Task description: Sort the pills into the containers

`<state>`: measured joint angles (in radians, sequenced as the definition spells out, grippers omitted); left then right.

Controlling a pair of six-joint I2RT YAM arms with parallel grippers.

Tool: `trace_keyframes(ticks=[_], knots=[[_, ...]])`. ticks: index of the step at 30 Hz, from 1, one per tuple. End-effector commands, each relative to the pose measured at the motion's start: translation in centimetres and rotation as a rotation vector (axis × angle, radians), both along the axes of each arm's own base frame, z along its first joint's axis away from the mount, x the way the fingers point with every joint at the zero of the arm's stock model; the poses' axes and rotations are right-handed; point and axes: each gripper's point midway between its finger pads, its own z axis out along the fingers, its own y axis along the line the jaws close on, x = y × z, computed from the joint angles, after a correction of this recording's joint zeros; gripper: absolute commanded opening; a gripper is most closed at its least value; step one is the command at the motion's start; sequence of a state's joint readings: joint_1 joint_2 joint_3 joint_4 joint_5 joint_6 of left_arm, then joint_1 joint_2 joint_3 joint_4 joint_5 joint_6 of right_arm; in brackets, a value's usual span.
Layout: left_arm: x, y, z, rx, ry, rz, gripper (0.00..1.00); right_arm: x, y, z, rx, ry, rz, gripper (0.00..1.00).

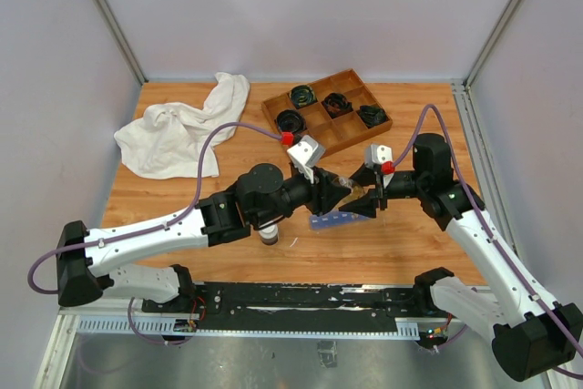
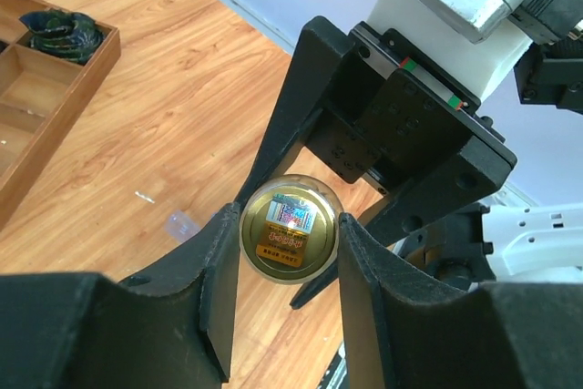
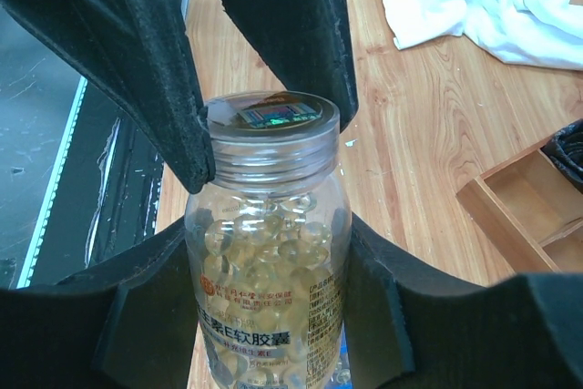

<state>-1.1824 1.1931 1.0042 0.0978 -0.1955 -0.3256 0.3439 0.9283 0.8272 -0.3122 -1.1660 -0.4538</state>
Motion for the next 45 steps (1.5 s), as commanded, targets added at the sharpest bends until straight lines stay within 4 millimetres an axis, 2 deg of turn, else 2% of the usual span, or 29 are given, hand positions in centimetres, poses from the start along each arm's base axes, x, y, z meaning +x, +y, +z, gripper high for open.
trace_keyframes(ticks=[1, 6, 11, 14, 18, 21, 22, 24, 25, 27, 28, 33, 40, 45], knots=[[-1.1, -0.8, 0.8, 0.017, -0.051, -0.123, 0.20, 0.1, -0.1, 1.5, 0.025, -0.047, 0.005, 0.06], [-1.4, -0.4, -0.2, 0.017, -0.114, -0.367, 0.16, 0.1, -0.1, 1.4, 0.026, -0.046, 0.006, 0.06], [-4.4, -0.7, -1.1, 0.140, -0.449, -0.688, 0.20, 0.2, -0.1, 1.4, 0.025, -0.045, 0.004, 0.06], [-4.3, -0.5, -2.5, 0.236, -0.588, -0.786, 0.20, 0.2, -0.1, 1.4, 0.025, -0.045, 0.003, 0.06], [-3.1, -0.1, -2.4, 0.250, -0.657, -0.828, 0.20, 0.2, -0.1, 1.4, 0.025, -0.043, 0.004, 0.06], [-1.3, 0.1, -1.1, 0.231, -0.673, -0.790, 0.26, 0.2, -0.1, 1.4, 0.026, -0.043, 0.005, 0.06], [-0.9, 0.1, -0.5, 0.215, -0.679, -0.771, 0.35, 0.1, -0.1, 1.4, 0.025, -0.044, 0.006, 0.06], [-0.7, 0.2, 0.8, 0.163, -0.683, -0.717, 0.66, 0.2, -0.1, 1.4, 0.024, -0.047, 0.005, 0.06], [-0.5, 0.3, 1.5, 0.126, -0.690, -0.668, 0.78, 0.2, -0.1, 1.5, 0.024, -0.048, 0.005, 0.06], [-0.1, 1.3, 4.0, 0.029, -0.721, -0.538, 0.94, 0.1, -0.2, 1.4, 0.024, -0.049, 0.007, 0.06], [-0.2, 1.9, 5.3, -0.028, -0.741, -0.491, 0.99, 0.1, -0.1, 1.4, 0.024, -0.047, 0.008, 0.06], [-1.6, 4.0, 7.0, -0.170, -0.617, -0.422, 0.99, 0.2, -0.2, 1.4, 0.022, -0.047, 0.004, 0.06], [-2.9, 6.1, 7.3, -0.417, -0.281, -0.344, 0.98, 0.1, -0.2, 1.4, 0.023, -0.049, 0.006, 0.07], [-1.7, 7.2, 6.8, -0.454, -0.210, -0.148, 0.95, 0.2, -0.2, 1.4, 0.022, -0.052, 0.002, 0.07]])
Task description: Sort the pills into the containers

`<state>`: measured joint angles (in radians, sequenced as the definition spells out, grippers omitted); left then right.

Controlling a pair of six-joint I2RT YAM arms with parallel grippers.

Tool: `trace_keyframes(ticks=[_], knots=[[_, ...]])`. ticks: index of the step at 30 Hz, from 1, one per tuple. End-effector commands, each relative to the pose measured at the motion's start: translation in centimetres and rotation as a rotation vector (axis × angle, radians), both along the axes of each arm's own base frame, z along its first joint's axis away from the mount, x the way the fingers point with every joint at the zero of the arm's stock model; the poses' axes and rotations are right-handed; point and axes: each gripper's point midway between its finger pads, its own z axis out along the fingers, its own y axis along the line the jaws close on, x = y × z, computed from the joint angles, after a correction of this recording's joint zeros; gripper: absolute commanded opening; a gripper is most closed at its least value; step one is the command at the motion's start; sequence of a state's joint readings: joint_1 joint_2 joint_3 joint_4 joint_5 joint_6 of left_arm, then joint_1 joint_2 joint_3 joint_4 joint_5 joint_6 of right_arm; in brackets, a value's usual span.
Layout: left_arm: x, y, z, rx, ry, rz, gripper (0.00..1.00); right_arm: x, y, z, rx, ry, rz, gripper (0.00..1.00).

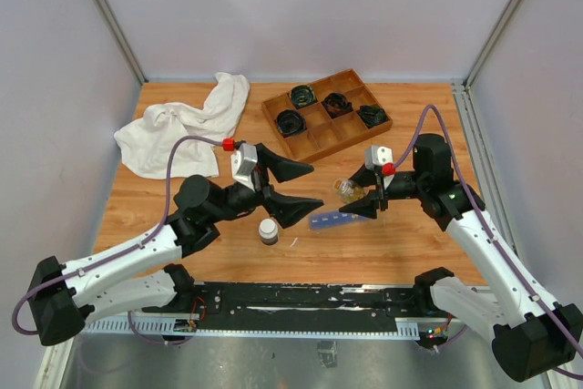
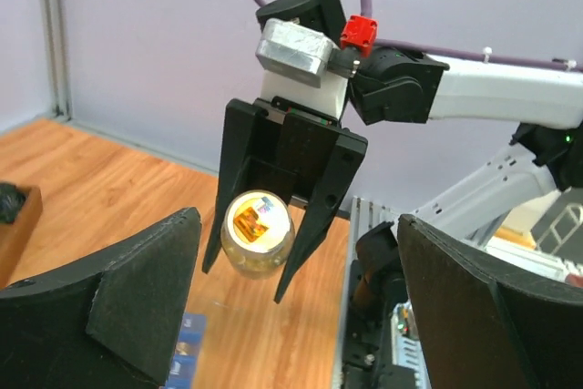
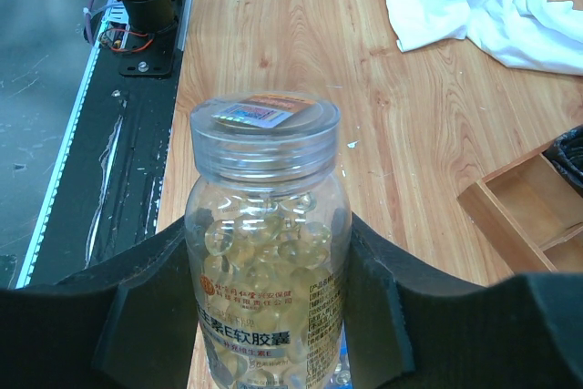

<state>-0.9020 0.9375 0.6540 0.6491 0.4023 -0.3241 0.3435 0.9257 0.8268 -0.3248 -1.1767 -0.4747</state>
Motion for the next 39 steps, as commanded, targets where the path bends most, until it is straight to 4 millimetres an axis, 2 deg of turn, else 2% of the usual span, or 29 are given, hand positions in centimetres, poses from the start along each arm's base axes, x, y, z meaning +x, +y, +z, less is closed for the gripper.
trace_keyframes(ticks=[1, 6, 18, 30, 39], knots=[[1.8, 1.6, 1.3, -0.113, 0.152, 0.198, 0.94, 0.4, -0.2, 1.4, 0.021, -0.041, -0.012, 0.07], [2.0, 1.1, 0.4, -0.066, 0.192, 0.291, 0.92, 0.5, -0.2, 1.4, 0.021, -0.039, -0.011, 0.07], [3.2, -1.9, -1.1, 0.089, 0.250, 0.391, 0.90, 0.6, -0.3, 1.3, 0.020, -0.035, -0.017, 0.07], [2.4, -5.4, -2.5, 0.179, 0.278, 0.283, 0.76, 0.5, -0.3, 1.4, 0.023, -0.037, -0.014, 0.07], [2.6, -6.1, -3.2, 0.219, 0.288, 0.283, 0.63, 0.5, -0.3, 1.4, 0.024, -0.036, -0.013, 0.07]])
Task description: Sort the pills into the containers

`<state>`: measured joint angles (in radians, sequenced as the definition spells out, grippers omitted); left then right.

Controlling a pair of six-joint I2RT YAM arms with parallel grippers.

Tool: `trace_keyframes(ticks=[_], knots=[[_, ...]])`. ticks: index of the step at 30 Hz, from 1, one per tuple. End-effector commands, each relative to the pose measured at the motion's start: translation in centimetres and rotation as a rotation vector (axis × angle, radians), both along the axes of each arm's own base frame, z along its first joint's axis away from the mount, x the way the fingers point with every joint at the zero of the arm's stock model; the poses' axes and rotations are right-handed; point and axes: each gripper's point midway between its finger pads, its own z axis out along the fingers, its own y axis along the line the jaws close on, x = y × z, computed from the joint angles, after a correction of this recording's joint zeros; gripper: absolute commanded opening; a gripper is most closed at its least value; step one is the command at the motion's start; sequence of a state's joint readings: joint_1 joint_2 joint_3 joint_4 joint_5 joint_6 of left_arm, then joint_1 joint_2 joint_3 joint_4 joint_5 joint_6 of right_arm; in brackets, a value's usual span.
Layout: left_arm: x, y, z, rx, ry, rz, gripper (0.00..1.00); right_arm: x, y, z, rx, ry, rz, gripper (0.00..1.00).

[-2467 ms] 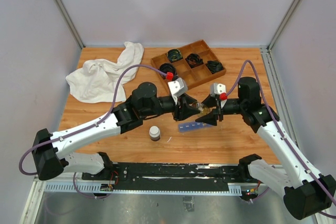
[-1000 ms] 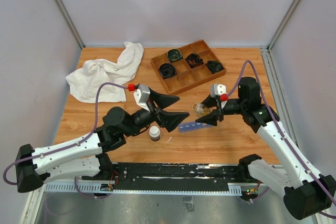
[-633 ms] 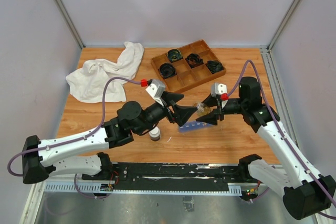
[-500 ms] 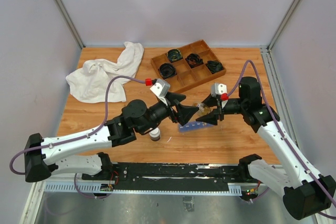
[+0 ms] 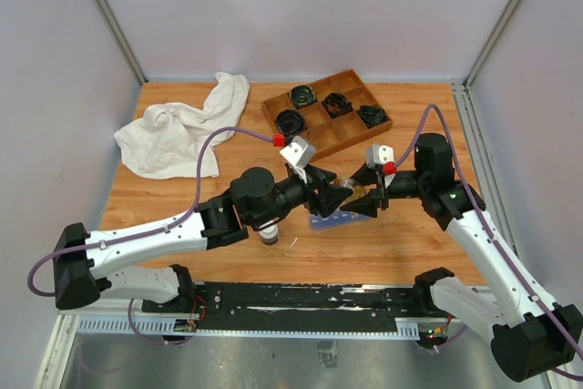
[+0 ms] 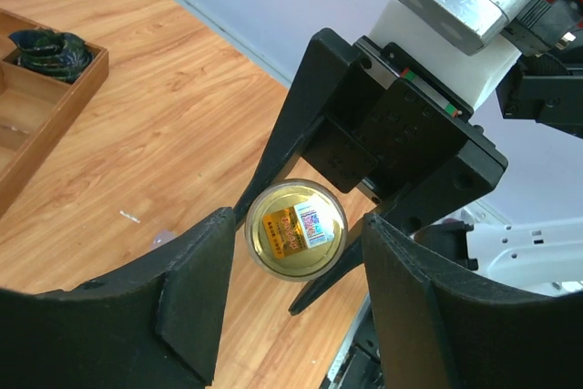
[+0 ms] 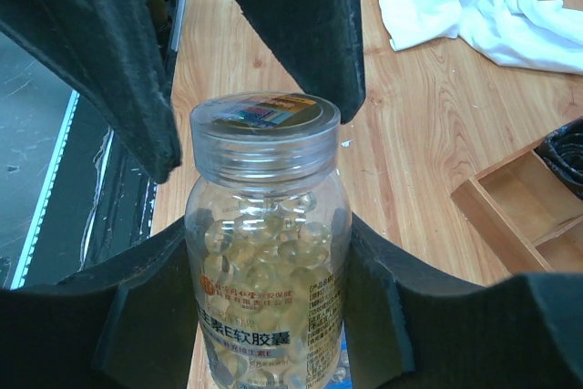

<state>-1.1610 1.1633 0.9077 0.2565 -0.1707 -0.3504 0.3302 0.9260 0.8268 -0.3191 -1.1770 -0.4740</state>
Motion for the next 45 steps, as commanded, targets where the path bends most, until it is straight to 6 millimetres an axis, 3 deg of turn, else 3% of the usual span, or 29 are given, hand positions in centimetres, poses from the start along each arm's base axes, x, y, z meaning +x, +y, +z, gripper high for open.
trace_keyframes(ticks=[1, 7, 14, 17, 26, 30, 33, 36, 42, 45], knots=[[-0.4, -0.6, 1.5, -0.017, -0.007, -0.023, 0.61, 0.1, 0.0, 1.3, 0.021, -0.031, 0.000, 0.07], [-0.7, -1.0, 1.0, 0.013, -0.008, -0.052, 0.48, 0.1, 0.0, 1.4, 0.023, -0.033, 0.002, 0.07], [-1.7, -1.4, 0.9, 0.052, -0.073, -0.163, 0.20, 0.1, -0.1, 1.4, 0.023, -0.033, 0.002, 0.07], [-2.3, -1.6, 0.5, 0.086, -0.141, -0.270, 0.16, 0.0, 0.0, 1.4, 0.025, -0.031, 0.005, 0.07], [-4.0, -1.0, 0.7, 0.177, -0.412, -0.573, 0.18, 0.0, -0.1, 1.5, 0.026, -0.034, 0.005, 0.07], [-3.1, -0.1, 2.1, 0.174, -0.466, -0.589, 0.37, 0.0, -0.1, 1.6, 0.026, -0.036, 0.005, 0.07], [-1.6, 0.3, 3.9, 0.145, -0.462, -0.512, 0.76, 0.0, -0.1, 1.5, 0.026, -0.035, 0.004, 0.07], [-0.6, 1.1, 6.4, 0.061, -0.435, -0.390, 0.97, 0.0, -0.1, 1.5, 0.025, -0.037, 0.001, 0.07], [-0.6, 4.2, 10.2, -0.123, -0.348, -0.231, 0.99, 0.1, -0.1, 1.4, 0.023, -0.035, -0.001, 0.07], [-0.8, 5.6, 10.6, -0.222, -0.263, -0.178, 0.98, 0.2, -0.1, 1.5, 0.024, -0.036, -0.003, 0.07]])
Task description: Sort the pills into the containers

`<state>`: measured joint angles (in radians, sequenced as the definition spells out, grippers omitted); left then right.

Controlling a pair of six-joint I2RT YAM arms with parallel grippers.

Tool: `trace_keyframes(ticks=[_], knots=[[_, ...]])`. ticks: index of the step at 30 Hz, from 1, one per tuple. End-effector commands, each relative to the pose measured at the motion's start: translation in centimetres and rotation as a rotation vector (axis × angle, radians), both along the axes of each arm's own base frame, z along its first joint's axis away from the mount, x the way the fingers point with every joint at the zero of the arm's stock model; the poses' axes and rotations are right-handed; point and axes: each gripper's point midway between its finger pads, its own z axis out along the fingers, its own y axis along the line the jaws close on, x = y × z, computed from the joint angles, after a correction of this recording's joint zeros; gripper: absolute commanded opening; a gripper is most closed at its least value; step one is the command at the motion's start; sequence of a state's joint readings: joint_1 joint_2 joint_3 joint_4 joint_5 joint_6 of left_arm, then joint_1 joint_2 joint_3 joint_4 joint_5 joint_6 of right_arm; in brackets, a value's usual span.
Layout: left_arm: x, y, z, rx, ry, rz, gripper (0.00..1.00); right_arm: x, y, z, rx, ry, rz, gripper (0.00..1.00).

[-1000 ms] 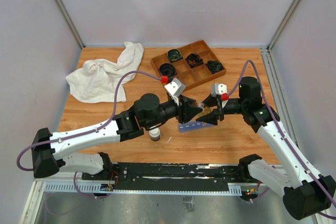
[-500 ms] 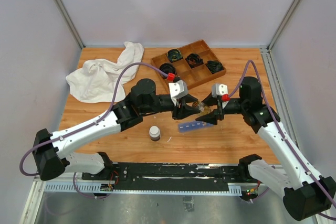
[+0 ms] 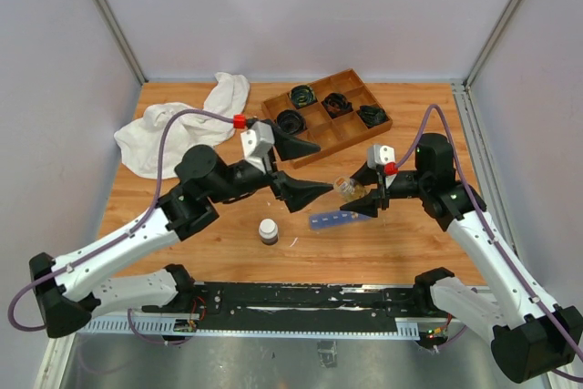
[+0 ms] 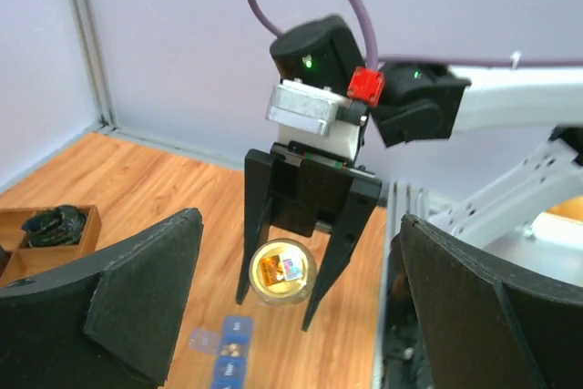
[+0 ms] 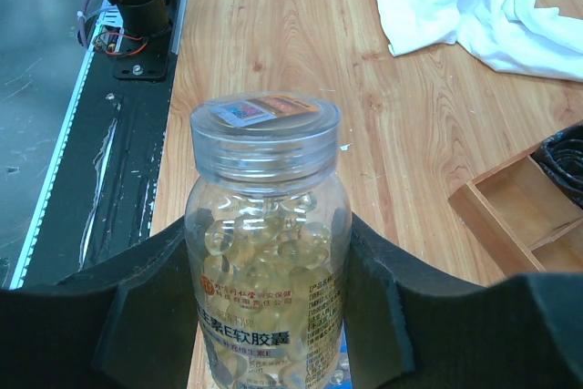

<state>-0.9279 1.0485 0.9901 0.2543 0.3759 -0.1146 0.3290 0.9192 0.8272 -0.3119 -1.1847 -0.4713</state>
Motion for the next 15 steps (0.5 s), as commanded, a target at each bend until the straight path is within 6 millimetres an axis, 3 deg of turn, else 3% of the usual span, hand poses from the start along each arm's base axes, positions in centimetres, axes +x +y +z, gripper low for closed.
trace_keyframes(ticks=[1, 4, 10, 15], knots=[[0.5, 2.4, 2.3, -0.203, 0.178, 0.098, 0.96, 0.3, -0.2, 1.2, 0.015, -0.026, -0.008, 0.07], [0.8, 2.3, 0.7, -0.204, 0.312, 0.151, 0.84, 0.2, -0.2, 1.1, 0.016, -0.025, -0.007, 0.07], [1.2, 0.8, -2.6, -0.086, 0.372, 0.431, 0.83, 0.3, -0.2, 1.2, 0.015, -0.026, -0.008, 0.07], [1.6, -0.7, -4.1, -0.004, 0.392, 0.494, 0.83, 0.3, -0.2, 1.2, 0.016, -0.028, -0.008, 0.07]])
